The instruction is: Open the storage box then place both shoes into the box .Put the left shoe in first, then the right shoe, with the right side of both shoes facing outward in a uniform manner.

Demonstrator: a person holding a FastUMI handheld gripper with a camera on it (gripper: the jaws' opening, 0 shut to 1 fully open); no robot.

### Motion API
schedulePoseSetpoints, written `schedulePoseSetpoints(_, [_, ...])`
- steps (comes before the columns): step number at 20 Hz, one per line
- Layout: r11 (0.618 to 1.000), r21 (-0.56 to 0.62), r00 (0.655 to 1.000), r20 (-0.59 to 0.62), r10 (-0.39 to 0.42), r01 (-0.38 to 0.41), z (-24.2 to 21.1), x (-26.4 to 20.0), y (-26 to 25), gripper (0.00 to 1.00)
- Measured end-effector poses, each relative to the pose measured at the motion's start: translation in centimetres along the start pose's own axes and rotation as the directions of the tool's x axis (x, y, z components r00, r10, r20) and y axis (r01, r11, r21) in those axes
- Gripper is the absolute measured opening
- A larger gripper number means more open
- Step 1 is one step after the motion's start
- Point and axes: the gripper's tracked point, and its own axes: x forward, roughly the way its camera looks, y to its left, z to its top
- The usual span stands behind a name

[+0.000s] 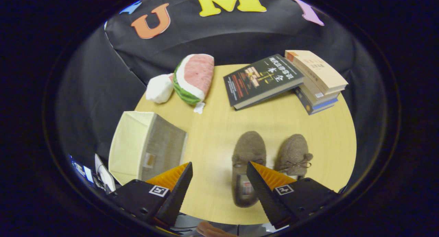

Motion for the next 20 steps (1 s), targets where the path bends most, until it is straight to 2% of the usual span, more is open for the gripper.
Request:
schedulePoseSetpoints(5, [0.999,-0.021,0.999,-0.034,-0.026,0.025,-3.4,2.2,-4.8,0.94])
schedulePoseSetpoints(10, [0.999,0.040,0.994,-0.103,-0.021,0.025,-5.7,4.7,-7.0,0.69])
schedulePoseSetpoints(11, [0.999,0.045,0.993,-0.116,-0.013,0.018,-6.0,5.2,-7.1,0.69])
schedulePoseSetpoints(14, [0.997,0.023,0.986,-0.151,-0.076,0.080,-6.5,6.6,-8.6,0.56])
schedulePoseSetpoints(15, [0.993,0.011,0.980,-0.163,-0.111,0.115,-6.8,6.8,-9.2,0.46])
schedulePoseSetpoints(17, [0.995,0.017,0.978,-0.184,-0.096,0.101,-7.3,7.3,-9.0,0.24])
schedulePoseSetpoints(20, [0.997,-0.013,0.971,-0.225,-0.075,0.074,-7.9,8.2,-8.7,0.24])
